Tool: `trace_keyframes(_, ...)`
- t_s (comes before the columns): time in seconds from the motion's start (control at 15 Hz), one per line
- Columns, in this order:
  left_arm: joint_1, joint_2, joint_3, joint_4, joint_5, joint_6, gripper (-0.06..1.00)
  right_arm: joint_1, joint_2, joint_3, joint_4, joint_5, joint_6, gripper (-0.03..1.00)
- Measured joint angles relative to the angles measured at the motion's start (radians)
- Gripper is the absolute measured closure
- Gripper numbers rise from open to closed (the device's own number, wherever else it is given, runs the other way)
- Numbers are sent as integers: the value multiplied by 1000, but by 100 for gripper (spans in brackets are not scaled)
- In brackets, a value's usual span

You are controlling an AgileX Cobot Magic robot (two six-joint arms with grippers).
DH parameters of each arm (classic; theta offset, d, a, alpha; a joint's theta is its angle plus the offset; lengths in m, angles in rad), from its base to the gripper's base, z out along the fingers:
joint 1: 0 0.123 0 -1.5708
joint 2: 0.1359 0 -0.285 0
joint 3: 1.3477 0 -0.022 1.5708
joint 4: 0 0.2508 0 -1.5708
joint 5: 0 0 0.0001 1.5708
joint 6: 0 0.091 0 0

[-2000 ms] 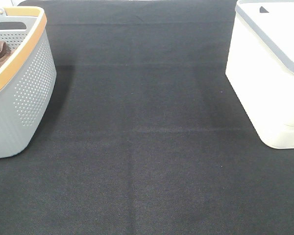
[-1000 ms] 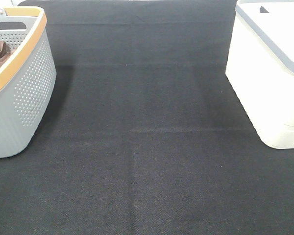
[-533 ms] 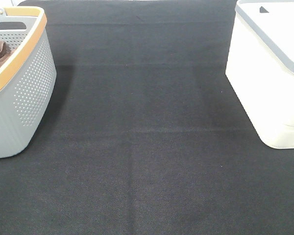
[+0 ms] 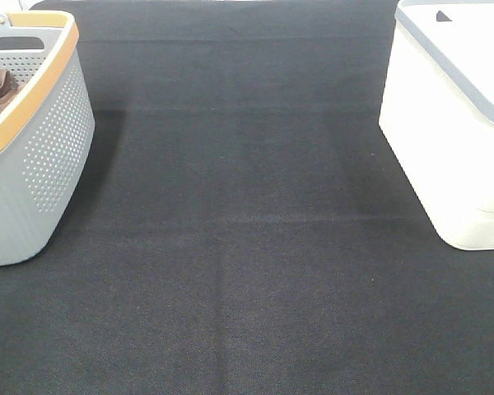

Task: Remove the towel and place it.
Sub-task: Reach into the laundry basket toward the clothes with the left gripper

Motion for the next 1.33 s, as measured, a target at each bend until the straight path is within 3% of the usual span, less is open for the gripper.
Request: trace_keyframes(1.33,0,0,0,0,0,0,33,0,0,0,0,0,0,1)
